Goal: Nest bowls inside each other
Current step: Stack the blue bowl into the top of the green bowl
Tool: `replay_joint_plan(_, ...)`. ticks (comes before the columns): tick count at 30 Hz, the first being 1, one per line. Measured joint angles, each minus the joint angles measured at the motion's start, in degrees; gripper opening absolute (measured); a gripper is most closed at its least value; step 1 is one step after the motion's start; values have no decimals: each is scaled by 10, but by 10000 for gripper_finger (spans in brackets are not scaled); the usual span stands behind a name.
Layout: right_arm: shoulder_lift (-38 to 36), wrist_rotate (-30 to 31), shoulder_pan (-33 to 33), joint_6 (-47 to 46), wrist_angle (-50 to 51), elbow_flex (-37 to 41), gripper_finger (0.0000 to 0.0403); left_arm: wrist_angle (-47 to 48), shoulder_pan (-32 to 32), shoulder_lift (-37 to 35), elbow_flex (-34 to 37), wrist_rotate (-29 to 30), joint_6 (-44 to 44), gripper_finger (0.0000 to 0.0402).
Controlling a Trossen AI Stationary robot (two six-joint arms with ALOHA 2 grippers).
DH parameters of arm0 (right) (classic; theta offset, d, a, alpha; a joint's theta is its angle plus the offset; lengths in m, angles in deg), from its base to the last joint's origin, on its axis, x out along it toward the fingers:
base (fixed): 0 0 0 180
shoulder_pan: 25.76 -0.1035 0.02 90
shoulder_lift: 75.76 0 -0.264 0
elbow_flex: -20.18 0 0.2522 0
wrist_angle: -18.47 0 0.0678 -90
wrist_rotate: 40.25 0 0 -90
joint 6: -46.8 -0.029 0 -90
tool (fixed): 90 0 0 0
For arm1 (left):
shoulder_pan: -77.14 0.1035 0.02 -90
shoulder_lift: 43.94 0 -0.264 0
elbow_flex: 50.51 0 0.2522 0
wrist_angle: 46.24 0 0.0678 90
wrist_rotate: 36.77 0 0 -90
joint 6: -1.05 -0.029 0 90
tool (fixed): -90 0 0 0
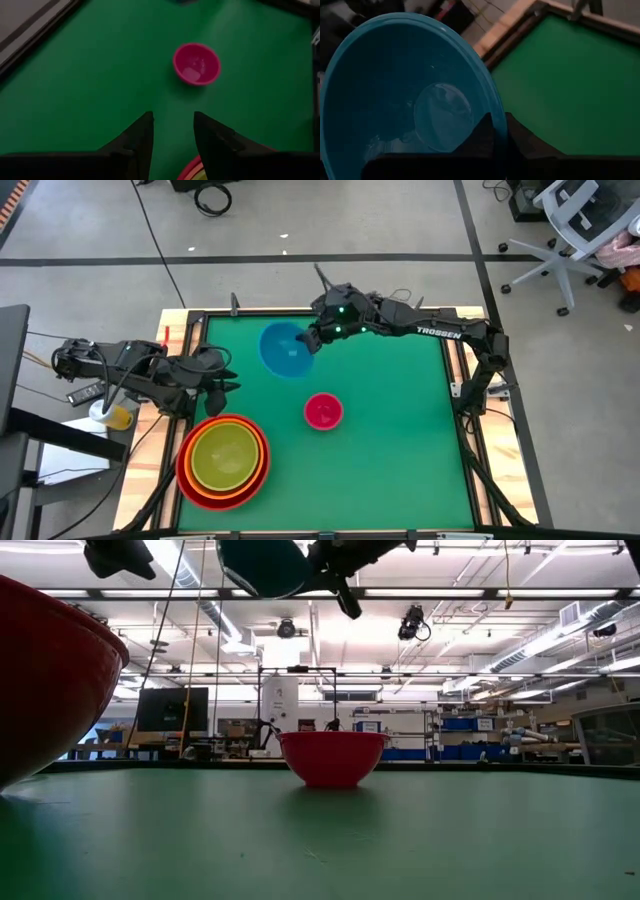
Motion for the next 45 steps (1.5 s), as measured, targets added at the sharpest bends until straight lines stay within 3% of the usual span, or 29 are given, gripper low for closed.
replay_joint_plan(10,1,81,-76,0,34,0,19,-2,0,-1,0,5,13,141)
replay_joint_plan(22,1,201,-169,-147,48,0,19,-3,0,-1,0,55,0,141)
replay_joint_plan(30,19,200,-170,-169,36,0,19,-4,0,-1,0,81,-67,142)
replay_joint_plan(36,71,161,-161,-144,-51,0,19,-1,0,-18,1,81,-76,142)
replay_joint_plan(45,136,159,-160,-71,-144,0,19,7,27,-84,0,80,52,142)
